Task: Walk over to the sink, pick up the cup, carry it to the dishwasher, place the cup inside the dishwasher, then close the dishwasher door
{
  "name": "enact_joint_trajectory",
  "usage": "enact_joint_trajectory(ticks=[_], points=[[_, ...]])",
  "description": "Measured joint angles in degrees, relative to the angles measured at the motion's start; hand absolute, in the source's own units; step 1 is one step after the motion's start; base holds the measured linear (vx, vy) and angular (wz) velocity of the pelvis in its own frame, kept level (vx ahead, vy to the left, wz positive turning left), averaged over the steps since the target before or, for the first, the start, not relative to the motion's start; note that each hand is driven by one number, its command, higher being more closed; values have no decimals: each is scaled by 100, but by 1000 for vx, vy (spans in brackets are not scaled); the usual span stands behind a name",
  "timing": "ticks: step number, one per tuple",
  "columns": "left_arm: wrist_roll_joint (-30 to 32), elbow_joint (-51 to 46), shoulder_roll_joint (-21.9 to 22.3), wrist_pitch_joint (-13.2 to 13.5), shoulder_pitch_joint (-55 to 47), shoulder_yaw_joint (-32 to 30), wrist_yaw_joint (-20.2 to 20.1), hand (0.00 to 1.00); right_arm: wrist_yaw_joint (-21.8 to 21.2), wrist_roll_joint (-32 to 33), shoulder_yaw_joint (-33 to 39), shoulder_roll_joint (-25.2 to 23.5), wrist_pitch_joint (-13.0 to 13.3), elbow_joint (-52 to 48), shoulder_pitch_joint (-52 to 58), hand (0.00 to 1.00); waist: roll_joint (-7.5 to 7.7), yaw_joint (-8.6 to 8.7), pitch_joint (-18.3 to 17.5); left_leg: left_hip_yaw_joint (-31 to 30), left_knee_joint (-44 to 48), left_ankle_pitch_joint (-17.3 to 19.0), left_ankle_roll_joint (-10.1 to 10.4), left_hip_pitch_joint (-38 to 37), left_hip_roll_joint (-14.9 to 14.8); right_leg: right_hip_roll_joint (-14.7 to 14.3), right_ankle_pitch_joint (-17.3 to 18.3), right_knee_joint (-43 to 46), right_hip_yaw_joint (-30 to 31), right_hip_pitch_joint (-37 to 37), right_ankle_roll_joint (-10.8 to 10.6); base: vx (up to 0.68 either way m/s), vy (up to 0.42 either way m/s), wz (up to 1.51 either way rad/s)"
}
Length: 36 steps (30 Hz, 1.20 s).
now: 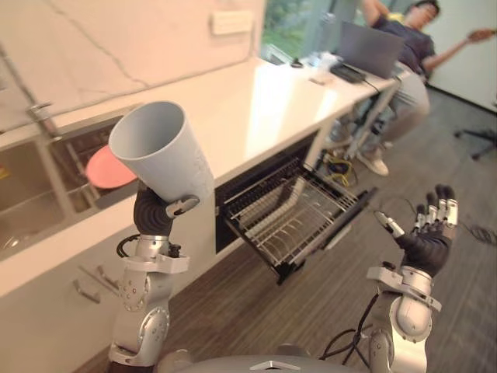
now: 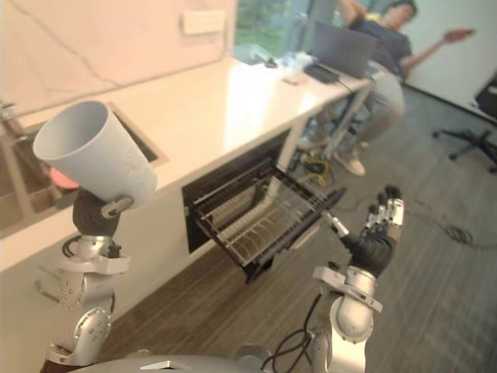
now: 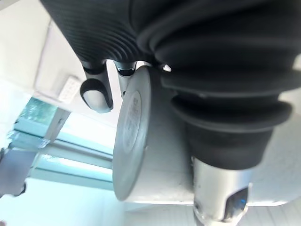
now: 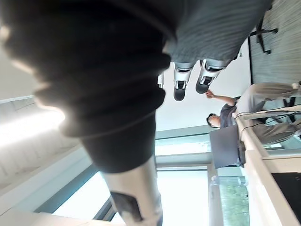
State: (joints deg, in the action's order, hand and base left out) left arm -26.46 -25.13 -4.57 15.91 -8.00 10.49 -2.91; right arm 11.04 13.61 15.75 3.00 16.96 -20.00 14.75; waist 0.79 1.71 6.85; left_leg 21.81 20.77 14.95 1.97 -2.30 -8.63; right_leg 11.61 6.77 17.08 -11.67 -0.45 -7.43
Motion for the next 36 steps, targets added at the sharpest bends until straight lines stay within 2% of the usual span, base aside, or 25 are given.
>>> enact_joint_trajectory(ticks=[3,4,7,9,10,11,12,13,14,15,16,17,20,22,23,26,27,28,29,30,31,32,34,35,36], points=[[221,5,-7,-100,103,149,-29,100,-253,261,-50,100,-338,132,12,0,-45,103,55,-140,-319,-42,102,-105,-10,-187,-390,-552,14,160,62,-70,-98,-42],[490,141,-134,-163,176,177,26,100,-647,493,-437,131,-375,66,-20,0,120,76,103,-150,-400,-50,129,-134,3,-242,-533,-924,-33,343,72,-141,-65,-9],[634,156,-133,-221,173,206,44,100,-832,646,-556,242,-491,72,-228,0,124,34,106,-224,-395,-152,118,-41,17,-232,-548,-951,-123,317,70,-34,-29,15],[654,162,-117,-223,156,228,50,100,-873,680,-618,300,-498,70,-398,0,10,27,147,-282,-55,67,254,56,-180,-365,-388,-900,-196,349,153,53,-52,8],[692,205,-116,-214,110,240,101,100,-1070,847,-701,412,-580,60,-529,0,-120,-16,251,-292,367,188,321,56,-424,-520,-295,-899,-178,485,307,55,-34,-15],[800,302,-100,-195,97,239,152,100,-1286,1054,-795,561,-600,66,-633,0,-202,-26,286,-360,801,266,317,140,-545,-599,-299,-950,-155,565,245,64,-50,-14],[934,465,-108,-182,86,237,228,100,-1505,1211,-932,679,-600,58,-742,0,-206,-24,268,-579,1166,159,373,336,-569,-599,-394,-1070,-139,663,176,38,-46,-5],[995,505,-122,-181,76,227,284,100,-1596,1278,-971,695,-596,50,-808,0,-148,-38,265,-655,1262,103,405,499,-529,-551,-463,-1124,-115,687,149,-12,-79,-12],[1117,565,-108,-175,67,281,381,100,-1643,1373,-997,706,-583,56,-980,0,-97,-103,256,-844,768,126,411,541,-255,-388,-576,-1257,-60,628,80,-99,-44,-15],[1240,575,-80,-175,66,367,468,100,-1654,1428,-992,724,-579,78,-1133,0,-160,-83,265,-1032,-148,-264,249,423,19,-314,-665,-1383,-38,621,9,-80,1,-21],[1326,582,-79,-169,57,381,497,100,-1655,1450,-994,697,-574,106,-1162,0,-173,-109,259,-1015,-310,-482,106,321,130,-256,-704,-1447,15,643,-29,-31,34,-14],[1381,582,-45,-164,43,383,563,100,-1660,1525,-1017,678,-575,106,-1160,0,-192,-110,237,-987,-538,-625,65,178,251,-201,-810,-1531,67,664,-24,27,69,-14],[1543,657,-30,-147,218,360,842,100,-1678,1529,-1125,635,-569,73,-1176,0,-123,-142,279,-919,-554,-637,-1,193,381,-115,-1016,-1812,123,745,-34,-1,69,-9],[1541,693,-31,-147,254,312,895,100,-1668,1558,-1110,633,-564,72,-1224,0,-66,-162,288,-915,-539,-599,-56,184,410,-100,-1026,-1824,129,756,-32,-90,32,-15],[1558,720,-41,-122,271,322,890,100,-1691,1652,-1109,560,-511,45,-1276,0,26,-207,275,-754,-609,-508,-26,180,431,-67,-948,-1909,218,626,-16,-149,16,-33],[1558,719,-26,-121,277,373,838,100,-1694,1847,-1099,530,-419,-200,-1212,0,50,-159,219,-744,-690,-536,-32,248,473,-38,-948,-1927,211,508,-15,-43,16,-18],[1558,720,10,-121,286,386,820,100,-1696,1873,-1089,524,-388,-276,-1165,0,82,-156,150,-760,-682,-532,-46,333,523,2,-918,-1769,196,378,66,61,42,-4],[1558,721,40,-123,297,415,782,100,-1696,1876,-1089,471,-339,-283,-1122,0,99,-162,156,-888,-684,-472,-71,333,578,44,-746,-1455,189,242,281,89,54,-4],[1581,714,116,-119,302,478,729,100,-1695,1876,-1050,421,-325,-269,-1077,0,80,-161,148,-1089,-756,-479,-111,253,632,78,-570,-760,144,-25,474,71,56,-10],[1610,733,110,-121,306,548,703,100,-1697,1870,-1106,326,-297,-202,-1075,0,91,-154,153,-1085,-798,-536,-172,94,599,147,-547,-50,109,-282,447,57,47,-8],[1611,733,107,-121,324,595,693,100,-1700,1868,-1114,285,-263,-161,-1075,0,102,-129,147,-1098,-814,-547,-200,19,586,191,-548,188,36,-341,448,18,67,-2],[1617,744,45,-123,448,650,665,100,-1742,1861,-1163,201,-201,-115,-1072,0,111,-116,164,-1089,-839,-560,-241,-82,558,281,-406,435,-17,-451,545,-15,62,10],[1660,801,-2,-122,705,617,646,100,-1854,1861,-1299,196,-146,-95,-1116,0,168,-178,159,-1086,-831,-551,-244,-76,478,281,-239,20,-7,-571,507,-111,33,5],[1661,815,-4,-122,742,573,644,100,-1864,1863,-1345,196,-115,-89,-1132,0,136,-192,184,-1094,-799,-526,-208,-76,393,246,-259,-142,0,-587,497,-166,-7,-5],[1661,819,-30,-122,732,470,646,100,-1883,1865,-1417,184,-75,-77,-1159,0,41,-208,246,-1100,-687,-453,-116,-92,178,152,-386,-373,36,-615,448,-126,-34,-9]])
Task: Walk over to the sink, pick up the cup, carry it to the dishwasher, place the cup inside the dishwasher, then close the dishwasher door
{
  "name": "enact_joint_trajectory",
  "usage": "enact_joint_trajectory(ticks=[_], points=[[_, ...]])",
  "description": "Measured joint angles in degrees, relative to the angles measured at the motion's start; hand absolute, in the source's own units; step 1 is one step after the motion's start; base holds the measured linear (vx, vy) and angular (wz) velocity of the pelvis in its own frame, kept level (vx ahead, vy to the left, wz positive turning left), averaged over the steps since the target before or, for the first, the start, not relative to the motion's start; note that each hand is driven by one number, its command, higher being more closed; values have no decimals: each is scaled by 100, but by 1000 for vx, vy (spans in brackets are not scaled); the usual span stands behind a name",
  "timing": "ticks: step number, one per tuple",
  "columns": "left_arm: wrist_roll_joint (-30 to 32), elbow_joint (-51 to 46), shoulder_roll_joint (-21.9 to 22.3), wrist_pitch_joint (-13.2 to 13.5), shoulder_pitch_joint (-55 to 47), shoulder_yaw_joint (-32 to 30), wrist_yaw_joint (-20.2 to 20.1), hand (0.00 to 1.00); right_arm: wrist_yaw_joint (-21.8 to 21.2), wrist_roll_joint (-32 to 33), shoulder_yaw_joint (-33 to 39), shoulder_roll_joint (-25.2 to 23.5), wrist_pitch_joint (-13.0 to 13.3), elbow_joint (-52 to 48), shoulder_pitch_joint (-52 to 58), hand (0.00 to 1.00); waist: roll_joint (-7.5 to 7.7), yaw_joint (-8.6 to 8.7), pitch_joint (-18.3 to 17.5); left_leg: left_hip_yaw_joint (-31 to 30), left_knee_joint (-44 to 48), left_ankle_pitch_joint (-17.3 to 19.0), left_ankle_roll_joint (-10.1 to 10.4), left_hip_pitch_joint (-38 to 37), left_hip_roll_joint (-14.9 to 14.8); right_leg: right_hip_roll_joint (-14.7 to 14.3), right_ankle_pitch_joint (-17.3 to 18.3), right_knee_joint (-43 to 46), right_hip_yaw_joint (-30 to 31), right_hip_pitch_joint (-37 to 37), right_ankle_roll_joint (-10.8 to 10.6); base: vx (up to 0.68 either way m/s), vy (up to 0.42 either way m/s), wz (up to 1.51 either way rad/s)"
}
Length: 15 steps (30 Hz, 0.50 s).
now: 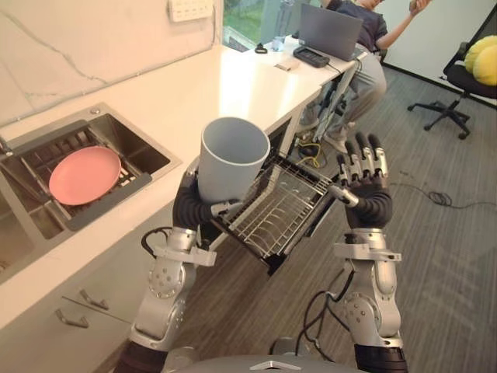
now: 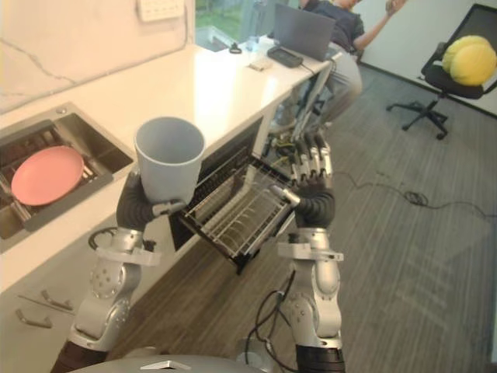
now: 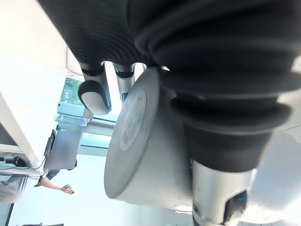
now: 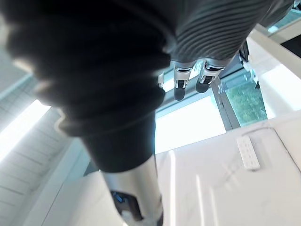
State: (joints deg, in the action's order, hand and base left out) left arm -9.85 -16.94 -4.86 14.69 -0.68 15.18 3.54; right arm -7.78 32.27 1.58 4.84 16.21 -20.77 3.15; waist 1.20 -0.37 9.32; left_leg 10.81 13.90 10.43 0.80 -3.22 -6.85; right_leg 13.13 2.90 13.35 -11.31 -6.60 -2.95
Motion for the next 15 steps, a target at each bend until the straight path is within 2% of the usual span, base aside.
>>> enact_joint_trajectory(ticks=[1,3,4,5,8,9,11,13,14,15], points=[[0,-1,-80,1,-10,-61,12,100,-47,4,-97,-2,50,-1,8,0,-18,-23,40,-25,151,112,129,-26,-201,-89,-248,-39,138,-24,28,-98,-91,-6],[3,6,-203,-3,-10,-32,30,100,-113,11,-262,-39,97,-37,91,0,53,-7,90,-169,331,285,315,-38,-313,-139,-1162,169,354,49,130,21,-181,20],[7,30,-228,-16,-29,35,47,100,-188,46,-394,-80,102,-84,180,0,174,-20,73,-322,347,389,449,-121,-347,-156,-1187,298,462,183,-248,115,-311,41],[8,30,-190,-32,-34,146,94,100,-222,139,-488,-78,104,-121,186,0,129,-25,26,-456,332,399,557,-103,-545,-322,-1059,141,468,335,-412,116,-328,39],[115,27,-90,-84,-31,291,126,100,-245,159,-615,-18,79,-295,180,0,58,-106,-42,-638,127,244,834,91,-797,-614,-962,-719,416,655,-498,88,-284,28],[180,39,-76,-116,-32,295,229,100,-305,256,-639,66,-19,-347,128,0,67,-153,-46,-671,-34,100,977,51,-832,-691,-865,-1155,377,901,-577,117,-238,20],[267,63,-61,-117,-32,286,349,100,-324,453,-630,126,-147,-347,60,0,42,-121,-58,-788,-277,-55,1071,-63,-867,-748,-729,-1347,223,1109,-548,100,-208,37],[353,98,36,-114,-32,289,460,100,-368,632,-574,307,-274,-347,54,0,-95,-97,-141,-888,-522,-240,1108,-85,-938,-821,-681,-1381,27,1170,-495,55,-153,50],[447,134,99,-101,-32,293,553,100,-409,680,-516,395,-349,-346,53,0,-176,-82,-189,-894,-494,-254,1048,29,-968,-817,-629,-1377,-108,1187,-461,32,-58,71],[512,222,101,-92,-30,301,622,100,-420,681,-422,426,-417,-344,53,0,-203,10,-206,-609,-453,-340,804,129,-1041,-743,-585,-1365,-367,1277,-463,25,-72,91]])
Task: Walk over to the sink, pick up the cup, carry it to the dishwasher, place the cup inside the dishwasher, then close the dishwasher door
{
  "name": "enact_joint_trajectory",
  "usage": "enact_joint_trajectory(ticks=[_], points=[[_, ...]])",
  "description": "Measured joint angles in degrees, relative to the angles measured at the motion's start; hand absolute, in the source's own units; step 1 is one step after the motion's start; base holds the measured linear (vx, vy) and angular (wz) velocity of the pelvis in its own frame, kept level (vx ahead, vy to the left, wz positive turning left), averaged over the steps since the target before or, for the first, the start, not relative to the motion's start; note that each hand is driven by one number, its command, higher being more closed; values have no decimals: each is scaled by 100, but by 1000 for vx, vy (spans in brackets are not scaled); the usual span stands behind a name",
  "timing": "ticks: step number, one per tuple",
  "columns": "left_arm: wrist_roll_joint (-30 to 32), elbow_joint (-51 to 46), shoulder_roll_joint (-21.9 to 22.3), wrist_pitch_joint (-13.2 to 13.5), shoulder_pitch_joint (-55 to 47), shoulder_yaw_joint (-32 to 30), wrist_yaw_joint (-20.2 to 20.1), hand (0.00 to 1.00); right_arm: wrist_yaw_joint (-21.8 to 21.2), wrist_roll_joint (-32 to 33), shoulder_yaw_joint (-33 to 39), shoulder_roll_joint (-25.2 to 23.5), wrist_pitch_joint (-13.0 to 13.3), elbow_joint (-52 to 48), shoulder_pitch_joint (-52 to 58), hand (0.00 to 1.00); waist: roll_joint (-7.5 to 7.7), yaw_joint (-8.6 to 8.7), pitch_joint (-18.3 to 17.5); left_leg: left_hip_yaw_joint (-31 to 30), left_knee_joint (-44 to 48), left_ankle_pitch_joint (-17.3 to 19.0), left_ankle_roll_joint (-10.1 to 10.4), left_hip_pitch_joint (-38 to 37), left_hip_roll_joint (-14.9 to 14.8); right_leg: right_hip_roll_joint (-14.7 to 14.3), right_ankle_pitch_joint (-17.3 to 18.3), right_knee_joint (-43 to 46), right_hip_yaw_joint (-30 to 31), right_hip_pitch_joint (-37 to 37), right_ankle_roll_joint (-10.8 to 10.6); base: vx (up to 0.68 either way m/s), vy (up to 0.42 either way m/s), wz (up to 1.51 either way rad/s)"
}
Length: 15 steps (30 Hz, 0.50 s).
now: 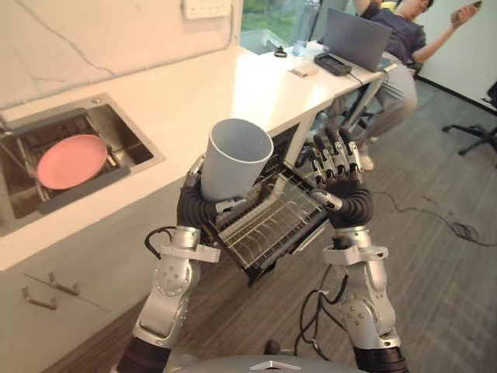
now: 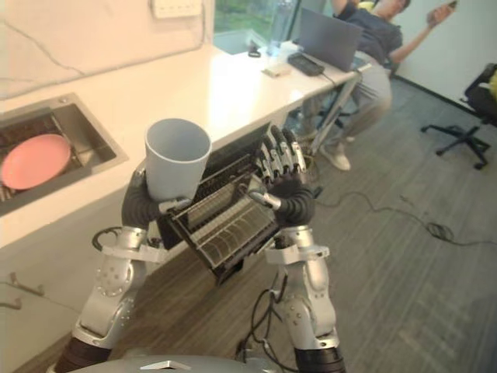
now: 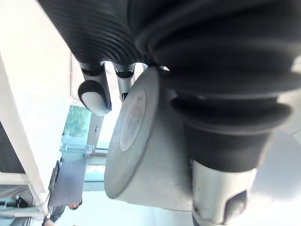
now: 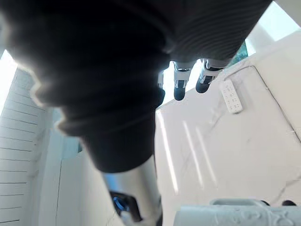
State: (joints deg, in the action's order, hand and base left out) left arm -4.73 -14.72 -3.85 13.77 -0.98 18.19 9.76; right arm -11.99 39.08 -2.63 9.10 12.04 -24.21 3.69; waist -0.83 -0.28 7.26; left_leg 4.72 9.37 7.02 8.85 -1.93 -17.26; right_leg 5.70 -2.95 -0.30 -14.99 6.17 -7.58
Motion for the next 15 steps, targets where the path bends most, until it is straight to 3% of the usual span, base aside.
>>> enact_joint_trajectory(ticks=[2,3,4,7,11,15], points=[[64,132,9,7,5,68,41,100,1,3,188,65,-35,2,-40,0,-3,141,-3,729,-18,-350,-339,83,-131,179,136,212,-416,68,-35,-17,-13,120],[84,240,49,43,13,136,92,100,5,8,326,155,-84,14,-128,0,-42,115,-22,797,-180,-643,3,45,-48,294,217,352,-507,68,-92,-45,74,94],[134,272,39,47,14,168,136,100,9,15,371,161,-104,17,-183,0,-43,72,-23,774,-320,-724,132,-25,14,343,237,380,-507,79,-113,-59,110,50],[395,500,33,135,48,199,503,100,4,113,338,-26,-109,14,-373,0,58,-8,-38,748,-1028,-1093,87,-291,278,506,286,414,-471,95,-160,-69,74,23],[757,815,36,142,321,331,835,100,124,111,322,-92,-105,13,-379,0,54,101,-69,749,-1419,-1368,83,-325,329,493,390,370,-465,53,-205,-55,16,25],[1073,937,52,158,499,454,959,100,273,98,47,-246,-112,27,-379,0,30,124,-97,805,-1387,-1455,120,-323,349,494,215,343,-361,-14,-220,20,2,-7]])
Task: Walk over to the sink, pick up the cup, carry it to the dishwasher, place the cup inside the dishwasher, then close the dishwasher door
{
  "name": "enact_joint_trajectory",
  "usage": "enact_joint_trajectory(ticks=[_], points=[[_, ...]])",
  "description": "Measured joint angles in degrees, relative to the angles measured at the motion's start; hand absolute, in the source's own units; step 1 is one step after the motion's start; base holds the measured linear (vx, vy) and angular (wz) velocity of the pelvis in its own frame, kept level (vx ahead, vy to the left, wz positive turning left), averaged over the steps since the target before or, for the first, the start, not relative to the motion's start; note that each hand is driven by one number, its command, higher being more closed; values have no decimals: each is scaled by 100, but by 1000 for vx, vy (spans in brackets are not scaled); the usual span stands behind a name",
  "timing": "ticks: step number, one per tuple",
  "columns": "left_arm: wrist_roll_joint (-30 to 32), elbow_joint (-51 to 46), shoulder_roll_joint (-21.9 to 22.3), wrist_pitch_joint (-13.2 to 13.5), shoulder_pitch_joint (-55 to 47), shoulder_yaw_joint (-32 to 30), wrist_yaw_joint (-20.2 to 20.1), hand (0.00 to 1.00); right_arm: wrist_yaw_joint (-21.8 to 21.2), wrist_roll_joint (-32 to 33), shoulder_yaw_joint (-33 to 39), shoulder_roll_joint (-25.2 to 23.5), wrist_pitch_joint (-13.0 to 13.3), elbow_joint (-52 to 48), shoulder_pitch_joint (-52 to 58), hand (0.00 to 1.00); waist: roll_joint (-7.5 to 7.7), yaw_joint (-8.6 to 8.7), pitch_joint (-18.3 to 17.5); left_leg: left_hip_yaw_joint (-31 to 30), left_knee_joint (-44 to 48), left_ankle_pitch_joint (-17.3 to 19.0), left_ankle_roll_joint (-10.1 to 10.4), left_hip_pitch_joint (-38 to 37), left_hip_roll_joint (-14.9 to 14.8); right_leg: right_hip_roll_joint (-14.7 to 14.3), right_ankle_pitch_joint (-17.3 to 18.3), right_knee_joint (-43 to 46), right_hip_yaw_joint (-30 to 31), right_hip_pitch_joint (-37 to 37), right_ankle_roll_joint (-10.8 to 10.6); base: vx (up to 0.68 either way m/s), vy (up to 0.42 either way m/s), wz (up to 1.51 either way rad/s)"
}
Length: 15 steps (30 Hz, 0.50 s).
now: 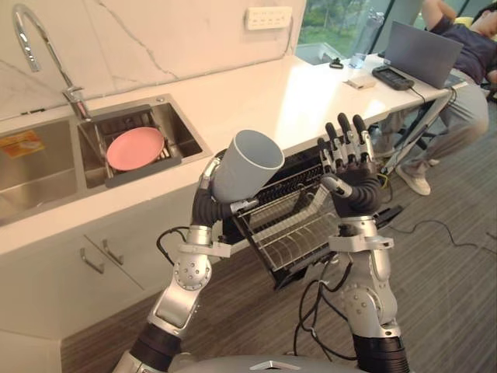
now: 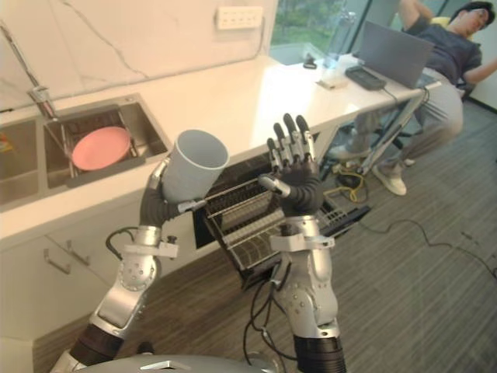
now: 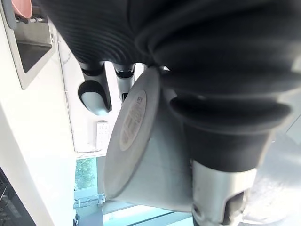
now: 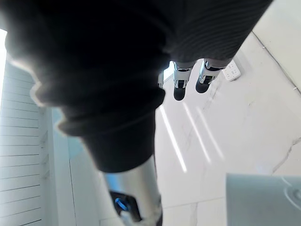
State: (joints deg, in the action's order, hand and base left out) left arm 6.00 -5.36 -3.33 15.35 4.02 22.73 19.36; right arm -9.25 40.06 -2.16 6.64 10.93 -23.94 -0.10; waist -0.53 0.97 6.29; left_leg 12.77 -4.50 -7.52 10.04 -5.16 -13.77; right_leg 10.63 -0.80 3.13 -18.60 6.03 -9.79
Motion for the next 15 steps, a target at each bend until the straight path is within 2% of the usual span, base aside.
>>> enact_joint_trajectory(ticks=[15], points=[[117,216,9,16,211,279,-12,100,619,-894,-924,-156,-402,516,-1,0,-57,53,-56,154,-38,-68,-28,0,27,-1,-240,-283,112,-20,55,-29,-1,-5]])
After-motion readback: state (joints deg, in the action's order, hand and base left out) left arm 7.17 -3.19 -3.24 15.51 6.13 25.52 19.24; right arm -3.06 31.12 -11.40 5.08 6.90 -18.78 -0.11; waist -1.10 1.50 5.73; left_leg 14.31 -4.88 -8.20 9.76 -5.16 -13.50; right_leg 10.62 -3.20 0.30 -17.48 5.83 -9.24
